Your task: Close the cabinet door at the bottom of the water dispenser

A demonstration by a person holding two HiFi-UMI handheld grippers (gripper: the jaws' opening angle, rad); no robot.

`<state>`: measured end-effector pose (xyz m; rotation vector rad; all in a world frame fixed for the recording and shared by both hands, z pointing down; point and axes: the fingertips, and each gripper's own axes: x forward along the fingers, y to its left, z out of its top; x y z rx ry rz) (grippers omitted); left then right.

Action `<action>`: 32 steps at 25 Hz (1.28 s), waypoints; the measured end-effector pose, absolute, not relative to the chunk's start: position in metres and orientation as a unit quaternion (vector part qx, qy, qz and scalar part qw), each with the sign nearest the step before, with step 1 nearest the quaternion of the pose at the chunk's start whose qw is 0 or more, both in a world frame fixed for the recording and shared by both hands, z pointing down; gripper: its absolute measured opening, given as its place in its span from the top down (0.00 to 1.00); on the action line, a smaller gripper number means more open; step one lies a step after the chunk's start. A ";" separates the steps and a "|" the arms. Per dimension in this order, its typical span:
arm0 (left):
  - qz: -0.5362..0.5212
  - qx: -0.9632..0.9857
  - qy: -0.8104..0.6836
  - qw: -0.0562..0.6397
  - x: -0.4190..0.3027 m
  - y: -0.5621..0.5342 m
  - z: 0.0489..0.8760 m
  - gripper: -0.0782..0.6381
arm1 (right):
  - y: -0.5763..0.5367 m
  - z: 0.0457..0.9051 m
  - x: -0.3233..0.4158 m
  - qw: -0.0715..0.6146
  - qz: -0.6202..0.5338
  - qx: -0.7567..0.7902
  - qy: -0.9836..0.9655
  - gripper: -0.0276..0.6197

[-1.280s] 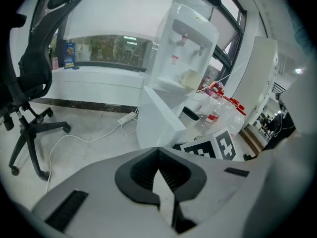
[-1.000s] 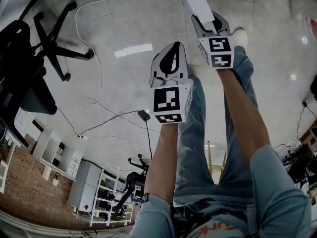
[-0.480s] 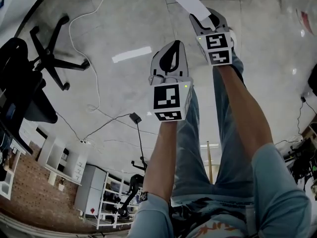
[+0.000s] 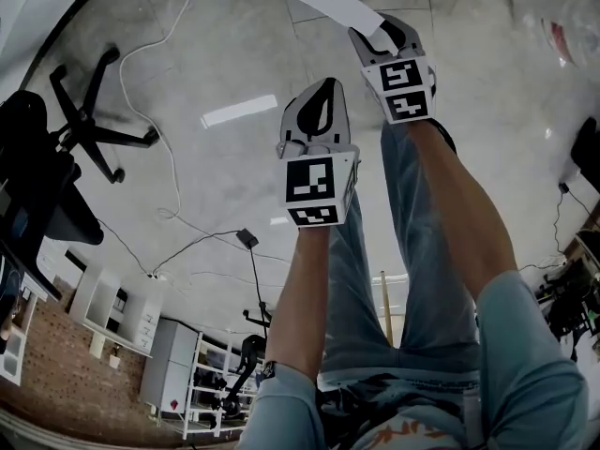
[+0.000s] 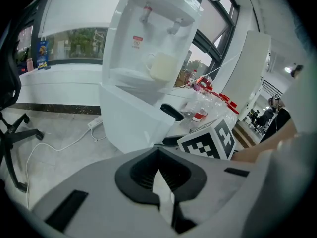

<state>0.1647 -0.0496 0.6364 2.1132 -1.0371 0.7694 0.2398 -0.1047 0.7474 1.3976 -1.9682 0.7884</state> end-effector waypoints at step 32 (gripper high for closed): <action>0.265 0.785 -0.463 0.316 0.224 -0.139 0.650 0.88 | -0.204 0.751 0.333 0.316 0.263 0.485 -0.772 0.68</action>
